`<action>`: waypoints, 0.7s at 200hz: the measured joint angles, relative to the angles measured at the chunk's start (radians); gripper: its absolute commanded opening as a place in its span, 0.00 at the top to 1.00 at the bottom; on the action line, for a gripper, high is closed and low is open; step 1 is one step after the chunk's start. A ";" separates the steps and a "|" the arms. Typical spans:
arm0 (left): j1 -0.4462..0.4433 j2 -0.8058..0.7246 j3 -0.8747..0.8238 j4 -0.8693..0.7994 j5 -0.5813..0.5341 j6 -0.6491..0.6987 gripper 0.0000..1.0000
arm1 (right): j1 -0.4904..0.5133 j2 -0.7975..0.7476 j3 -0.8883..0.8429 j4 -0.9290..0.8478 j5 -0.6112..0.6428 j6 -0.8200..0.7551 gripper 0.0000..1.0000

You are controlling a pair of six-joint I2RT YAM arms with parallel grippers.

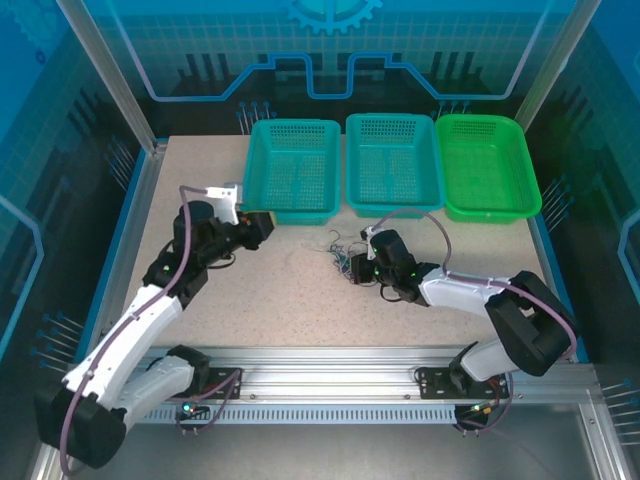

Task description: Untangle the cables

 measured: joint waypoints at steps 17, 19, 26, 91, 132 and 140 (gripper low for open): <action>-0.056 0.090 -0.002 0.064 0.049 0.028 0.50 | 0.002 -0.006 0.018 -0.006 -0.027 -0.003 1.00; -0.064 0.102 -0.002 0.068 0.050 0.038 0.50 | 0.002 -0.006 0.019 -0.007 -0.029 -0.004 1.00; -0.085 0.136 -0.005 0.078 0.051 0.053 0.48 | 0.002 -0.012 0.026 -0.011 -0.038 -0.007 1.00; -0.143 0.442 -0.026 0.171 0.032 0.130 0.34 | 0.003 -0.168 0.049 -0.075 -0.149 -0.098 1.00; -0.193 0.520 -0.078 0.331 0.105 0.133 0.26 | 0.000 -0.336 0.045 -0.121 -0.216 -0.148 1.00; -0.192 0.528 -0.082 0.362 0.116 0.134 0.24 | -0.003 -0.365 0.046 -0.137 -0.224 -0.154 1.00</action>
